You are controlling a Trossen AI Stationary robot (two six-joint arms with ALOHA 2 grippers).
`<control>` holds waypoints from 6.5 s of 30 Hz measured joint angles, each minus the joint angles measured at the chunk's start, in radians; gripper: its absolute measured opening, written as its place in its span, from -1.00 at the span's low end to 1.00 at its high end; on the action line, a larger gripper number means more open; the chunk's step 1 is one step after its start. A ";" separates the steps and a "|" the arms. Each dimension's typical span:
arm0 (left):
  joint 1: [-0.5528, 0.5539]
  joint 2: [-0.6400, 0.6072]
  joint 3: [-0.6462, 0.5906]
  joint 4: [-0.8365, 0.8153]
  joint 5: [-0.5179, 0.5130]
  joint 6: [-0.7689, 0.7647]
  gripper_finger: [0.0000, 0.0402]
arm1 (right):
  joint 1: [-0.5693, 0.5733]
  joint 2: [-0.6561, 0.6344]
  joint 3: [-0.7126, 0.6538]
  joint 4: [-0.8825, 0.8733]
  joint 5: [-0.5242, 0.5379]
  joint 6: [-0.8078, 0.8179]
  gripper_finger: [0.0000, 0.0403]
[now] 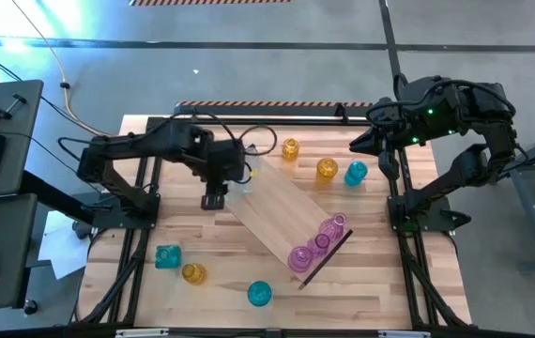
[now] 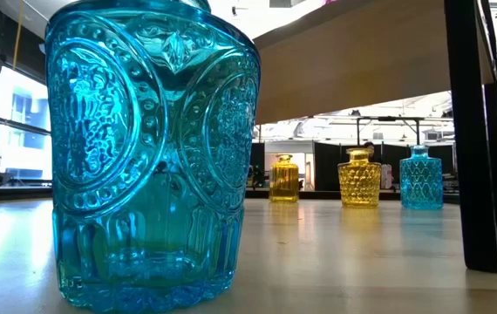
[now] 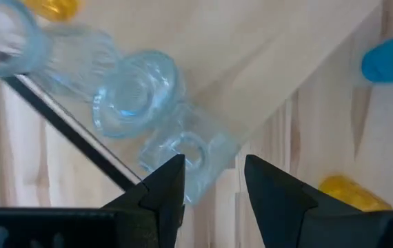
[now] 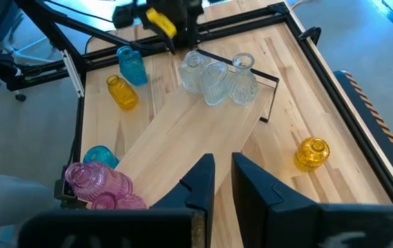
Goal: Sort vases onto shelf
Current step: Put the transparent flower vase on the shelf aligned with the other transparent flower vases
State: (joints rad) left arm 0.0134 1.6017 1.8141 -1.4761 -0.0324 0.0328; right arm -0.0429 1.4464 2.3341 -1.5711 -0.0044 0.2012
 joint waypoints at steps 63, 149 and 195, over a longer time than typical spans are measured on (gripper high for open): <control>-0.266 0.138 -0.149 0.615 -0.667 -0.981 -1.00 | 0.000 0.000 0.000 0.000 0.062 0.099 -0.84; -0.182 0.258 -0.362 1.212 -0.552 -0.790 -1.00 | 0.000 0.000 0.000 0.005 0.185 0.311 -0.84; -0.179 0.229 -0.362 1.087 -0.502 -0.778 -1.00 | 0.000 0.000 0.000 0.005 0.184 0.291 -0.84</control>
State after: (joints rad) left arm -0.1654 1.8308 1.4524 -0.3891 -0.5346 -0.7449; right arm -0.0429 1.4464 2.3344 -1.5664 0.1799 0.4926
